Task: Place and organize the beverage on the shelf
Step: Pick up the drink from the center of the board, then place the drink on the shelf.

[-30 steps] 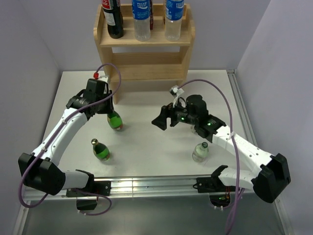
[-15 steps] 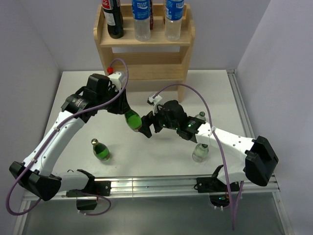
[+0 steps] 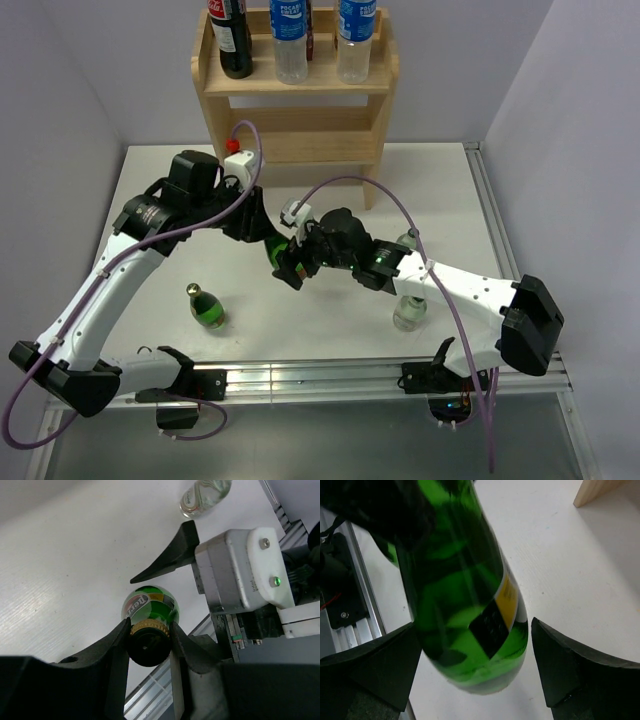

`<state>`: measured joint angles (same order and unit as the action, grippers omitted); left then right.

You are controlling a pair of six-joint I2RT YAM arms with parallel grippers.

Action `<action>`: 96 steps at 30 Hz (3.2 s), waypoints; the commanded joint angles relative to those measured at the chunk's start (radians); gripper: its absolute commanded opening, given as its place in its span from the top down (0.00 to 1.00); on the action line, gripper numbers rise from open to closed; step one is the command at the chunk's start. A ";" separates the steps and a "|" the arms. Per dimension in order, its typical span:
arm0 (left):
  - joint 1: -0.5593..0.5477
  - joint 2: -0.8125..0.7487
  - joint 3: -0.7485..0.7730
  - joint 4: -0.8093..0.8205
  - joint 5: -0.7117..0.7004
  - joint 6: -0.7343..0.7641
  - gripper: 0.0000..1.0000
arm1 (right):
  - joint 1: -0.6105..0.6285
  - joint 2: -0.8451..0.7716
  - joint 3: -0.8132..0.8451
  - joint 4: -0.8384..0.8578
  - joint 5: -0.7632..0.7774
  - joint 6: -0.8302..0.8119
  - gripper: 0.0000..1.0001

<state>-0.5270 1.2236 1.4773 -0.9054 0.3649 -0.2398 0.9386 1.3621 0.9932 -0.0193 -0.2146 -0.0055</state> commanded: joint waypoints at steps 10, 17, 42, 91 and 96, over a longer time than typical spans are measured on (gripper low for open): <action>-0.033 -0.026 0.129 0.057 0.086 0.042 1.00 | 0.029 0.026 0.104 -0.073 -0.052 -0.082 0.24; -0.042 -0.010 0.163 0.040 0.094 0.053 1.00 | 0.048 0.032 0.122 -0.083 -0.069 -0.088 0.38; -0.070 -0.047 0.121 0.174 0.086 -0.001 0.60 | 0.092 -0.075 0.012 0.209 -0.080 0.004 1.00; -0.039 -0.512 -0.489 0.430 -1.000 -0.138 0.00 | -0.159 0.000 0.094 0.456 0.466 0.065 1.00; -0.004 -0.541 -0.564 0.441 -0.968 -0.131 0.00 | -0.204 0.083 0.191 0.460 0.452 0.053 1.00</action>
<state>-0.5545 0.7048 0.9371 -0.5186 -0.6216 -0.3820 0.7567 1.4460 1.0584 0.2302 0.2203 0.0647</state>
